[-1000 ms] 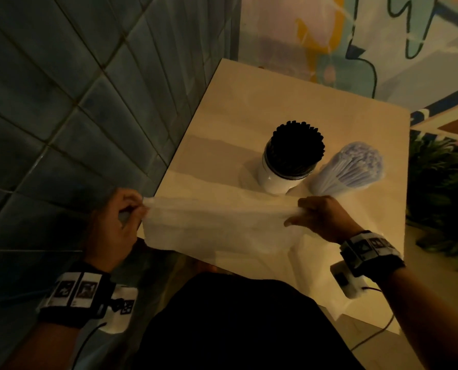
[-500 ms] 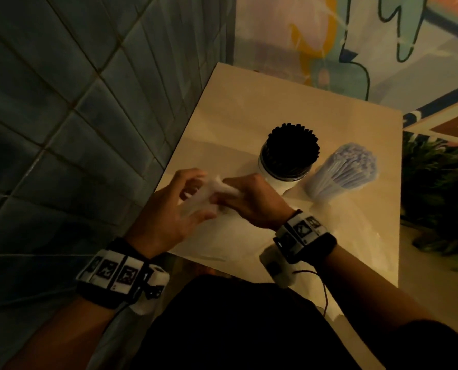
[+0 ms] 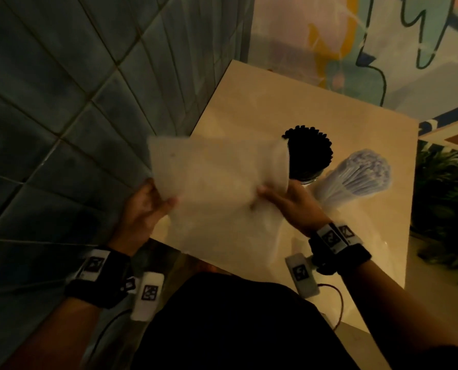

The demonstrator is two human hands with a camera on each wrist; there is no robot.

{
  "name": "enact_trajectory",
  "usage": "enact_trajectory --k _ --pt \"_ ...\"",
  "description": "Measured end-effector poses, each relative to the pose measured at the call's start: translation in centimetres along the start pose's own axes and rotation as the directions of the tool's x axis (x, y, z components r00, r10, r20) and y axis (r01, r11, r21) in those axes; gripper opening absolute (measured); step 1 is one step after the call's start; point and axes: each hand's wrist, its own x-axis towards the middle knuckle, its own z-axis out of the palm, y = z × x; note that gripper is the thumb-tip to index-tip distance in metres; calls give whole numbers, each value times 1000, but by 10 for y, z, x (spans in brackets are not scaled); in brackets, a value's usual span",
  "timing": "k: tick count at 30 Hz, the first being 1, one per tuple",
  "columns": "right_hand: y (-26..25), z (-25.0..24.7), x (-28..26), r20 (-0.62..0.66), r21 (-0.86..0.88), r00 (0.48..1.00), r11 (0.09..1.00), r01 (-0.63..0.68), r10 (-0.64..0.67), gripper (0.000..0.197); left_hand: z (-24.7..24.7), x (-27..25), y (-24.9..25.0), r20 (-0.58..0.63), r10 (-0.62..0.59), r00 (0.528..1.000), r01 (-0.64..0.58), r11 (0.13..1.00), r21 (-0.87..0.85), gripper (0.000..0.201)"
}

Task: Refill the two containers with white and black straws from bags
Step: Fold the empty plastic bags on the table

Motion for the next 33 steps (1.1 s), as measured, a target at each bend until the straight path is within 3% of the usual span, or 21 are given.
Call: enact_trajectory --k 2,3,5,7,9,12,13,15,16,18,19,21,24,27,30,33 --pt "-1 4 7 -93 229 993 972 -49 72 21 9 2 -16 69 -115 991 107 989 106 47" --pt "1 5 12 -93 231 990 970 -78 102 20 13 3 -21 56 -132 990 123 982 145 38" --pt "8 5 15 -19 -5 993 993 -116 116 34 16 5 -24 -46 -98 994 103 987 126 17" --pt "18 6 13 -7 -160 991 979 -129 130 45 19 8 -22 -185 -58 981 74 994 79 23" --pt "23 8 10 -125 -10 983 991 -134 131 53 18 9 -19 -275 -31 961 52 996 69 22" --pt "24 13 11 -301 178 949 983 -37 91 71 15 8 -20 -384 20 923 19 995 97 3" --pt "23 14 11 -302 203 951 979 2 60 72 14 8 -21 -440 32 897 16 994 104 14" --pt "19 17 9 -183 125 983 992 13 10 64 12 8 -16 -502 56 863 -12 996 90 31" --pt "17 17 8 -102 0 995 1000 -13 13 57 10 7 -12 -489 50 871 -13 997 78 35" --pt "16 18 5 -22 -205 998 977 -61 58 51 6 6 -5 -328 25 944 -5 998 63 38" --pt "15 17 4 -44 -261 997 962 -72 63 51 3 6 -4 -208 6 978 14 995 94 39" --pt "14 15 3 -115 -359 993 931 -64 24 48 -6 7 -4 -22 -6 1000 11 975 222 41" --pt "15 10 4 -157 -507 981 862 15 -110 22 -15 11 -6 4 135 991 -122 879 460 28" --pt "19 -4 5 -109 -650 984 759 38 -142 16 -18 15 -3 -39 290 956 -204 756 621 10" --pt "12 -15 4 31 -711 994 696 95 -104 18 -19 24 2 73 344 936 -318 739 594 8" --pt "-9 0 8 188 -703 975 676 220 -121 41 -5 27 11 279 322 905 -418 796 438 28"
